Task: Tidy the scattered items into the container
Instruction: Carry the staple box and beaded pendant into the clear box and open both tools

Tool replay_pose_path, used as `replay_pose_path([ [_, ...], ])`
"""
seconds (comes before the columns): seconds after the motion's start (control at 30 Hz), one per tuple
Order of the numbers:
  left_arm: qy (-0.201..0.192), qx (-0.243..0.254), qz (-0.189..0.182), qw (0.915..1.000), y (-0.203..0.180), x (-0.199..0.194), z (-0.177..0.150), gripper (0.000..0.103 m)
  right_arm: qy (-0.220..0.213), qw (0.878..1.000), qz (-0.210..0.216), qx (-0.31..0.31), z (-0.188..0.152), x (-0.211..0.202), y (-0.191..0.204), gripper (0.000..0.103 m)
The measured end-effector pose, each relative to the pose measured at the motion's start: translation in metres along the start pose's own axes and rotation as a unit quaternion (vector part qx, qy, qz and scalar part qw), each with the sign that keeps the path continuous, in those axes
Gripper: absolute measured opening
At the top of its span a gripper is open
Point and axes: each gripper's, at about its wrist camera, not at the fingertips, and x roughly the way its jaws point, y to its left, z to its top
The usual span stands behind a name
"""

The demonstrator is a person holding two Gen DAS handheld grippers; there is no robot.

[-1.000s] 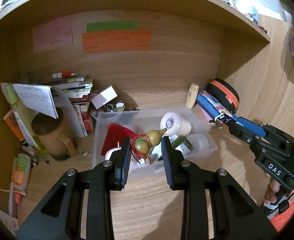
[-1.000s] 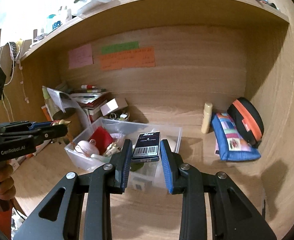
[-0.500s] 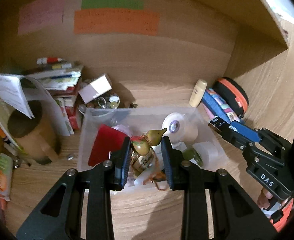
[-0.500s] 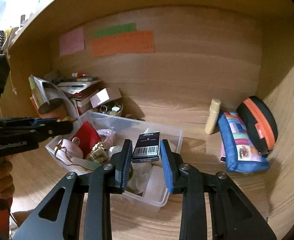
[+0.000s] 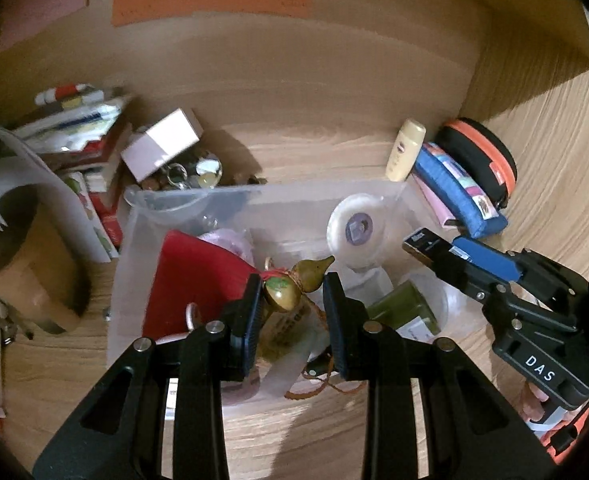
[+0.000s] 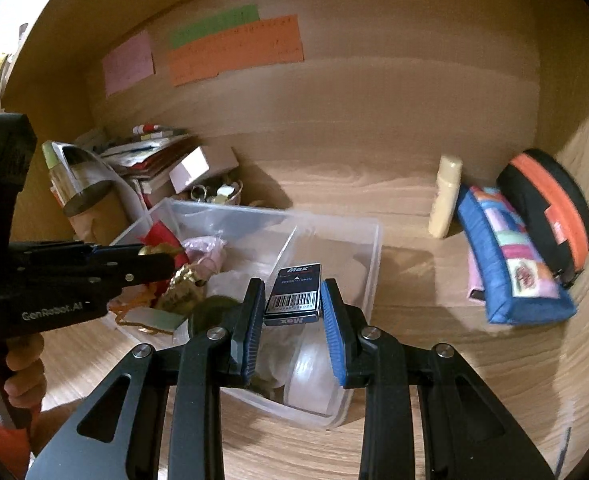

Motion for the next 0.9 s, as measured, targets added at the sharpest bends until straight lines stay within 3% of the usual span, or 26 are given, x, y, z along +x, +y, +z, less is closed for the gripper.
replay_pose_path([
  [0.37, 0.018, -0.004, -0.013, 0.9997, 0.002, 0.014, -0.005, 0.030, 0.013, 1.000, -0.004, -0.010, -0.001, 0.008, 0.004, 0.027],
  [0.5, 0.015, -0.006, -0.018, 0.9997, 0.003, 0.011, -0.005, 0.033, 0.012, 1.000, -0.005, -0.014, -0.001, 0.007, 0.006, 0.046],
  [0.57, 0.013, -0.002, -0.018, 0.9998, 0.002, 0.010, -0.005, 0.034, 0.005, 1.000, -0.009, -0.019, 0.000, 0.004, 0.008, 0.050],
  [0.63, 0.011, 0.001, -0.014, 0.9998, 0.000, 0.007, -0.005, 0.041, 0.001, 1.000, -0.011, -0.020, 0.000, 0.002, 0.010, 0.070],
  [0.67, 0.008, 0.004, -0.012, 0.9999, -0.001, 0.005, -0.005, 0.046, -0.003, 1.000, -0.015, -0.021, 0.000, 0.000, 0.010, 0.074],
  [0.8, -0.004, 0.003, -0.001, 1.0000, 0.000, -0.005, -0.004, 0.065, -0.017, 0.999, -0.029, -0.027, 0.002, -0.008, 0.012, 0.082],
  [0.9, -0.010, 0.000, 0.006, 0.9999, 0.001, -0.014, -0.003, 0.070, -0.019, 0.999, -0.035, -0.027, 0.004, -0.014, 0.013, 0.085],
])
